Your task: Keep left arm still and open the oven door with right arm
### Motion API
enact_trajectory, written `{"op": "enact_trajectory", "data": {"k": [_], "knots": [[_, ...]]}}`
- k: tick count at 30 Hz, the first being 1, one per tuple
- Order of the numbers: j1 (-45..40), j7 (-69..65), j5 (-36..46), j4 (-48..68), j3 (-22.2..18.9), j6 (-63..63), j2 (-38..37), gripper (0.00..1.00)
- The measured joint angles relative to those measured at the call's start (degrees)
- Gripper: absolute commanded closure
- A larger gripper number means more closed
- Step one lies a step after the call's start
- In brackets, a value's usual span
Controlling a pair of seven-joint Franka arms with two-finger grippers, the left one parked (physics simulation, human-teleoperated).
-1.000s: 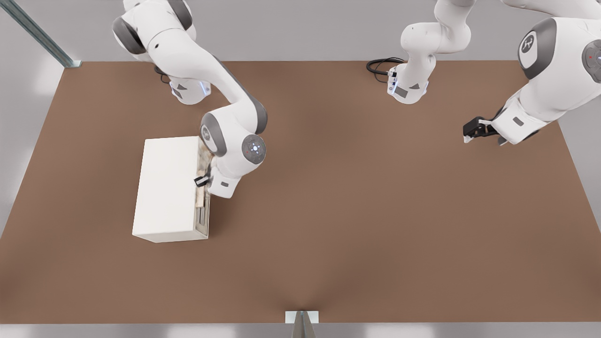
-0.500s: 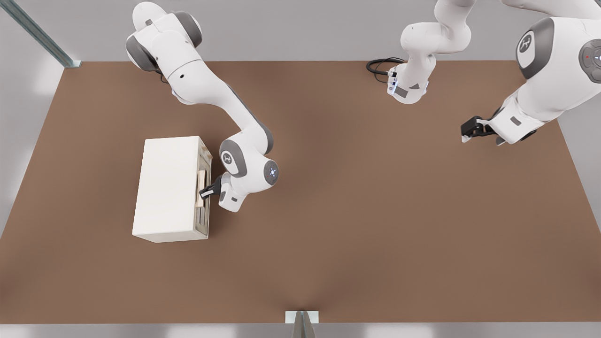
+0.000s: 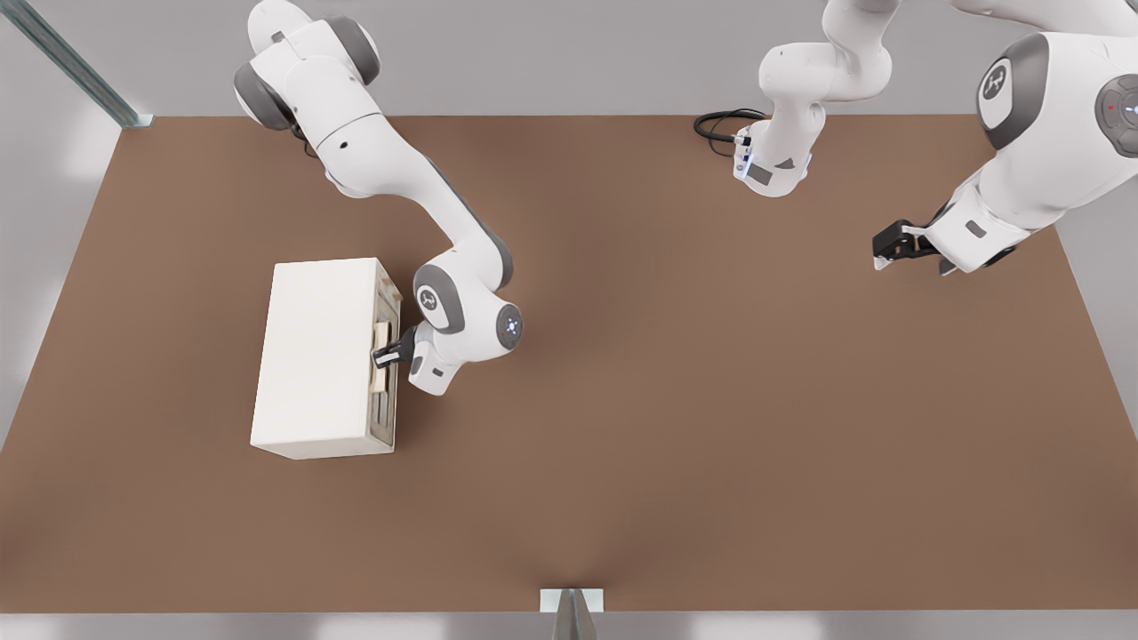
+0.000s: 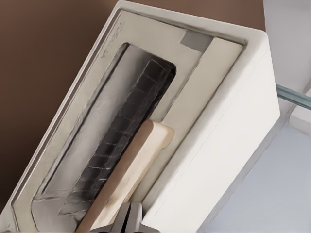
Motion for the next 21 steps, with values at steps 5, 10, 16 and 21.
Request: {"op": "enact_trajectory", "data": {"k": [5, 10, 16, 21], "knots": [[0.0, 0.6, 0.2, -0.1, 0.1, 0.1, 0.4, 0.79], [0.0, 1.0, 0.4, 0.0, 0.2, 0.3, 0.4, 0.79], [2.3, 1.4, 1.4, 2.8, 0.8, 0.6, 0.5, 0.79], [-0.1, 1.6, 11.8, 15.6, 0.4, 0.5, 0.9, 0.79]]}}
